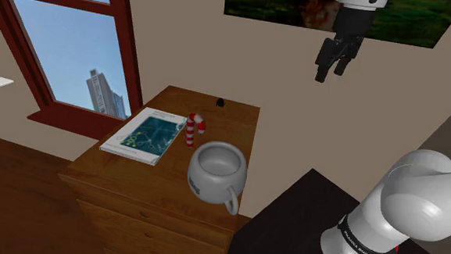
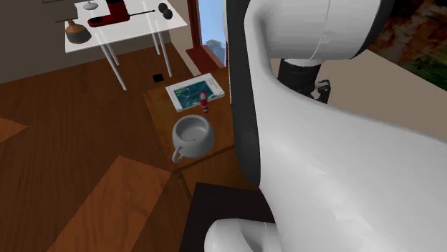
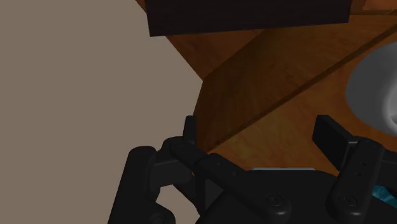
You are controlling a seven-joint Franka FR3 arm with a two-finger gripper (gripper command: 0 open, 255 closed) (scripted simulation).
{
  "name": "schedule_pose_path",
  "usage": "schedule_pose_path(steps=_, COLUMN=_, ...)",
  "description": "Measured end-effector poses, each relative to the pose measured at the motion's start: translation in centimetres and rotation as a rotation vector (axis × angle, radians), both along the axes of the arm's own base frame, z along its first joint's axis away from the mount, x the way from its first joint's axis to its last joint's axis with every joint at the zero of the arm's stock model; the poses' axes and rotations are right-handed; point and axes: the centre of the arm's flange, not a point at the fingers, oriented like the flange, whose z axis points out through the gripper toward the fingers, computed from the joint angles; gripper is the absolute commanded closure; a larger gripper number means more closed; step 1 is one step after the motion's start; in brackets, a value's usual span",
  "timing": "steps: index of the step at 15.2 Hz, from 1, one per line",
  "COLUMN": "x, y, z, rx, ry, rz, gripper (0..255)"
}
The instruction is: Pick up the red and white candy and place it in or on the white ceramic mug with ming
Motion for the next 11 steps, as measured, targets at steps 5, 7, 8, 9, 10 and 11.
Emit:
schedule_pose_path(steps=5, x=2.3, y=3.4, z=-1.4, rx=-0.011, ry=0.009, rz=-0.002, gripper=0)
schedule_pose_path(steps=7, x=3.6, y=5.2, z=-2.5, rx=-0.017, ry=0.015, rz=-0.004, gripper=0)
schedule_pose_path(steps=8, x=4.4, y=6.4, z=-3.1, rx=-0.021, ry=0.018, rz=-0.004, gripper=0)
schedule_pose_path(steps=9, x=5.0, y=7.6, z=-3.2, rx=-0.024, ry=0.02, rz=-0.005, gripper=0)
schedule_pose_path(steps=10, x=5.5, y=8.5, z=-3.9, rx=-0.028, ry=0.024, rz=-0.006, gripper=0)
schedule_pose_path(steps=11, x=6.3, y=9.4, z=-4.5, rx=-0.032, ry=0.026, rz=-0.007, gripper=0)
